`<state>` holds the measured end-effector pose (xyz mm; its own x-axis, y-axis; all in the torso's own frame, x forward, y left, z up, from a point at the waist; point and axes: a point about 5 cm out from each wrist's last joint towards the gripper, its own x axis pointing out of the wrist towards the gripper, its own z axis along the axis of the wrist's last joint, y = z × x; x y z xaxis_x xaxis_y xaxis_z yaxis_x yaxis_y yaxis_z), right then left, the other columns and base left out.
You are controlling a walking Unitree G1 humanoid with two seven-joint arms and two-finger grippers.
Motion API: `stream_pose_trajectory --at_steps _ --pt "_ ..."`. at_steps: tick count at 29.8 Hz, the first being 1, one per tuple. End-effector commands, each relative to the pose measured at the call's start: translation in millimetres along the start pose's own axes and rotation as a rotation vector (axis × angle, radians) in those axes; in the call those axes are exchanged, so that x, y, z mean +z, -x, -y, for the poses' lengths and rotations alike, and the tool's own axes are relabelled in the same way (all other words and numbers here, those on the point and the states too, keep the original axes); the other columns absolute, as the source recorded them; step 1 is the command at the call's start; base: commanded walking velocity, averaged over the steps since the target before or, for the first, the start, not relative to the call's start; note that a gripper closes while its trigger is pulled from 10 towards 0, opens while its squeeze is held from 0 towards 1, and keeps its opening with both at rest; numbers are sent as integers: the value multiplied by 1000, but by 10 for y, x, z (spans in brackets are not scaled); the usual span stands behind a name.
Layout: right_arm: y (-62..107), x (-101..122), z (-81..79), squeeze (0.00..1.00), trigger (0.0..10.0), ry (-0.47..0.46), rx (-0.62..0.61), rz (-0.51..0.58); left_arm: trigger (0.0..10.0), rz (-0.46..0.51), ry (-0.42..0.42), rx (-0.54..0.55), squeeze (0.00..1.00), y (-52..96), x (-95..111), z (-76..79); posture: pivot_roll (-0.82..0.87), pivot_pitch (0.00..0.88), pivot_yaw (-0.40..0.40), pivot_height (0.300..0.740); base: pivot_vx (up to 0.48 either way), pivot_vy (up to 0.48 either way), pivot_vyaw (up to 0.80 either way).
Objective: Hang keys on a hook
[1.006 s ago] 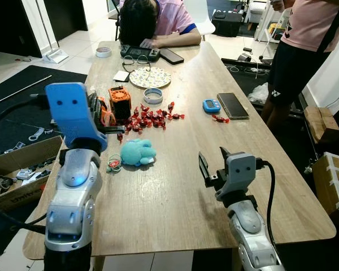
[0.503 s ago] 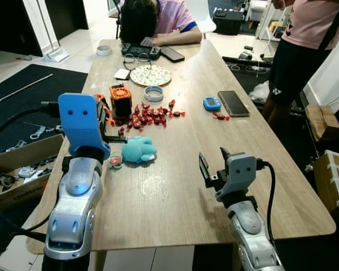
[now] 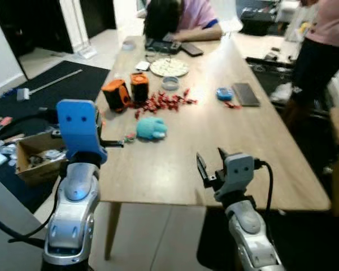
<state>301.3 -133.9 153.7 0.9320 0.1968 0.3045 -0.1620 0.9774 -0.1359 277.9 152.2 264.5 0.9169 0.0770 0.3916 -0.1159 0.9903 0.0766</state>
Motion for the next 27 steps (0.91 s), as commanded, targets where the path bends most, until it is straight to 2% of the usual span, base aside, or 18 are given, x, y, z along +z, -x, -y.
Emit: stream_pose_trajectory --at_steps 1,18,27 --pt "33 -49 -51 0 10000 -8 9 -18 10000 -6 -20 12 0 21 -28 -40 126 151 -20 740 -480 0 0" --pt "28 -63 -75 0 10000 -11 20 -20 10000 -9 -25 13 0 23 -52 -43 130 146 -19 740 -476 0 0" --pt "30 -63 -78 0 10000 -30 17 -19 10000 -11 -20 6 0 25 -56 -34 132 150 -17 740 -61 0 0"
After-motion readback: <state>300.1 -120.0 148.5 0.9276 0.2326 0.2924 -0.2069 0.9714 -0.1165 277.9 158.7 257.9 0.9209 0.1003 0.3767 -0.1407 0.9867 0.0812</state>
